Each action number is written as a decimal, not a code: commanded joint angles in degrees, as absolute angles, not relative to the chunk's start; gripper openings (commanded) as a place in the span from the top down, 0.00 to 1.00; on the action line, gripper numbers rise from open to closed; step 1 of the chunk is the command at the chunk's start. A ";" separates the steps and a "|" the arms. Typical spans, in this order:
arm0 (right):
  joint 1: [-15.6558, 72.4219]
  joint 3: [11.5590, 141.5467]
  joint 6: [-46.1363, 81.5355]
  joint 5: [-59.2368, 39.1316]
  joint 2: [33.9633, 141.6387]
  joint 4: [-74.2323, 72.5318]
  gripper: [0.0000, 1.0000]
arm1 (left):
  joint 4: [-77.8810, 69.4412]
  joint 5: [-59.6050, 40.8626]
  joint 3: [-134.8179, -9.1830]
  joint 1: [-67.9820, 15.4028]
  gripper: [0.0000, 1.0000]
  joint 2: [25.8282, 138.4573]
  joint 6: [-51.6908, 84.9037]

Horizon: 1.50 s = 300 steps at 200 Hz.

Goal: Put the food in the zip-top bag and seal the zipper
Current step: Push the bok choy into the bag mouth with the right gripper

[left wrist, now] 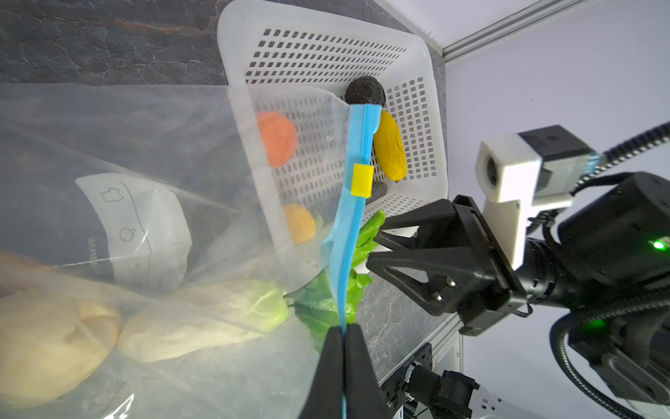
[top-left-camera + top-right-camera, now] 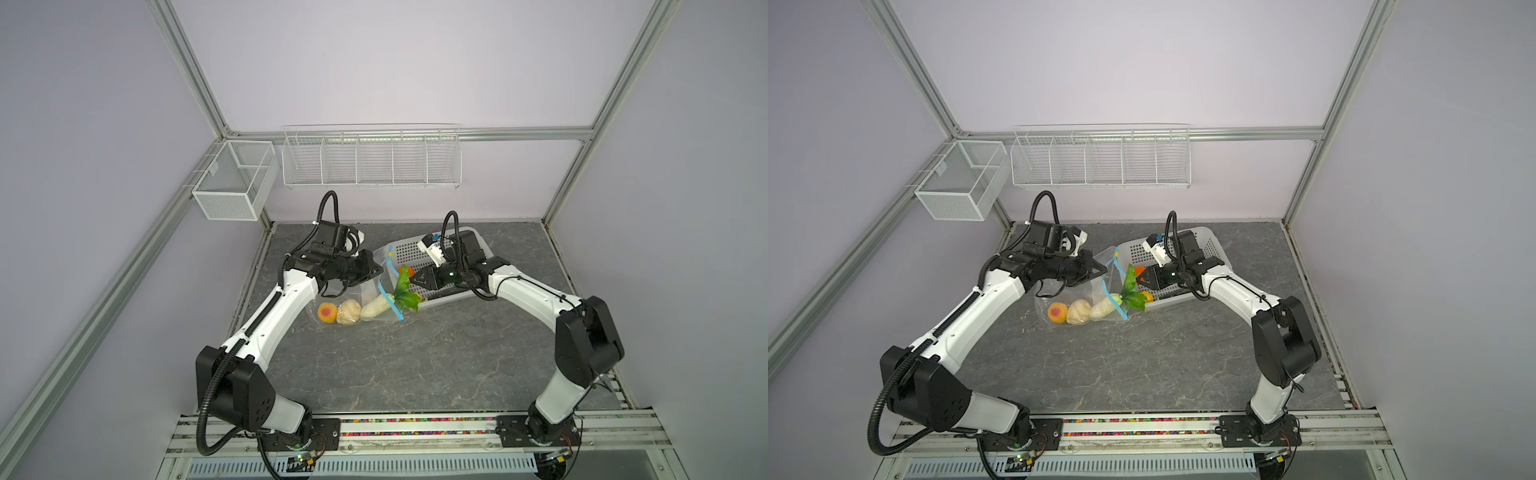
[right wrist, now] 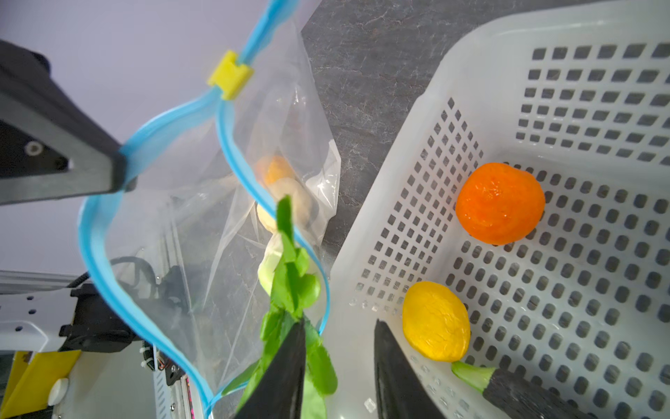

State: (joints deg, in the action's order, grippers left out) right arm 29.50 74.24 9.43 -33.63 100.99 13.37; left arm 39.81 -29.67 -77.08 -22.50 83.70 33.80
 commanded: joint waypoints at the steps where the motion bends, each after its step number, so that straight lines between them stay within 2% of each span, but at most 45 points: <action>1: 30.27 75.72 9.02 -35.65 103.45 11.87 0.68 | 41.04 -29.72 -79.34 -22.25 1.00 81.85 33.44; 96: 30.99 75.60 9.82 -36.70 103.24 12.80 0.67 | 41.31 -29.25 -78.89 -22.24 1.00 81.38 33.15; 132: 28.61 72.27 11.00 -41.95 100.62 11.78 0.61 | 41.66 -29.19 -78.97 -22.24 1.00 81.19 32.88; 163: 28.39 70.86 12.83 -45.88 100.02 9.59 0.61 | 41.70 -29.31 -78.83 -22.15 1.00 81.31 32.81; 216: 28.83 71.10 12.50 -46.54 101.80 9.27 0.67 | 41.48 -29.31 -78.56 -22.19 1.00 80.90 32.78; 300: 30.48 74.98 11.45 -44.90 106.69 9.59 0.68 | 41.57 -29.08 -78.38 -22.07 1.00 80.42 32.73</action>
State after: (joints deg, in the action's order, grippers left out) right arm 29.61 73.45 12.40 -44.60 104.90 10.11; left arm 41.06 -29.61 -77.10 -22.50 82.04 33.76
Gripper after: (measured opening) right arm 0.321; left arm 0.047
